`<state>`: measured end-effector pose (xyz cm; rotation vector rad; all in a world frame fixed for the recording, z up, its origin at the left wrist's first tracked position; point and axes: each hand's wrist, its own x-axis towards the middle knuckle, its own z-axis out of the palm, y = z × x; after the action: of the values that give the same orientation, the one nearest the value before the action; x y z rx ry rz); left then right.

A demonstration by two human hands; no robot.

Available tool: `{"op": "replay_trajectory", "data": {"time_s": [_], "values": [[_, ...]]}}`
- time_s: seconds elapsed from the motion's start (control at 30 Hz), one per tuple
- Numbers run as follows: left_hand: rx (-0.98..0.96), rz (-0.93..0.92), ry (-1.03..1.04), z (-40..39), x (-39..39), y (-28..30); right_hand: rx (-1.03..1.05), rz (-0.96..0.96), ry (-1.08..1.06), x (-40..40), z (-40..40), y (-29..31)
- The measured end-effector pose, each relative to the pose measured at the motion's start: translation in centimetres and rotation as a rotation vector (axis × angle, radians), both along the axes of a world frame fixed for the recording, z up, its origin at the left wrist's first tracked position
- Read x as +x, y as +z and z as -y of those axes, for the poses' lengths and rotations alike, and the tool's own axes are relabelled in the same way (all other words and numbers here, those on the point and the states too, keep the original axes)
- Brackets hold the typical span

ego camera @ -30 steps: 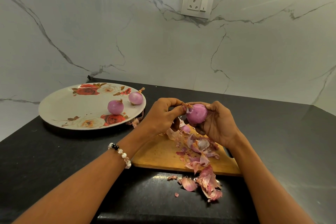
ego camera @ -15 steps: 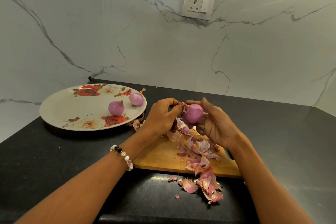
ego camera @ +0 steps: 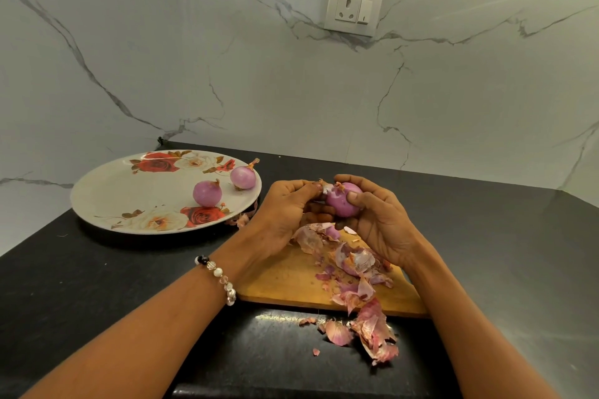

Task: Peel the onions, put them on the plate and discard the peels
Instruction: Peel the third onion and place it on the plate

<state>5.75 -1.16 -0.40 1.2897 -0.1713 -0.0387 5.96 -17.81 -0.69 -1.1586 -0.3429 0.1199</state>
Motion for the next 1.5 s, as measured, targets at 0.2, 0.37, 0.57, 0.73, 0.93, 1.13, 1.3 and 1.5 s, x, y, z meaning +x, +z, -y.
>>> {"op": "replay_trajectory", "data": {"time_s": [0.2,0.37,0.57,0.73,0.93,1.13,1.3,1.5], "values": [[-0.117,-0.008,-0.028,0.3,-0.2,0.1,0.085,-0.043,-0.048,0.0,-0.3,0.2],[-0.247,0.023,-0.164,0.0,-0.3,1.1,0.147,-0.057,-0.167,0.5,0.6,0.5],[0.212,0.173,0.064,-0.5,0.0,0.2,0.144,-0.024,-0.152,0.3,0.9,0.8],[0.495,0.349,0.214,-0.5,0.4,-0.5,0.105,-0.02,-0.15,0.4,0.7,0.7],[0.493,0.407,0.241,-0.6,0.6,-0.6,0.036,-0.02,-0.146,0.4,0.5,0.4],[0.553,0.632,0.282,-0.7,0.7,-0.4,-0.065,-0.002,-0.047,0.2,0.4,0.2],[0.66,0.839,0.349,-0.6,1.0,-0.9,-0.064,-0.049,-0.012,-0.1,0.0,0.2],[0.642,0.831,0.341,-0.8,1.1,-0.9,-0.039,-0.058,-0.01,-0.5,-0.1,0.3]]}}
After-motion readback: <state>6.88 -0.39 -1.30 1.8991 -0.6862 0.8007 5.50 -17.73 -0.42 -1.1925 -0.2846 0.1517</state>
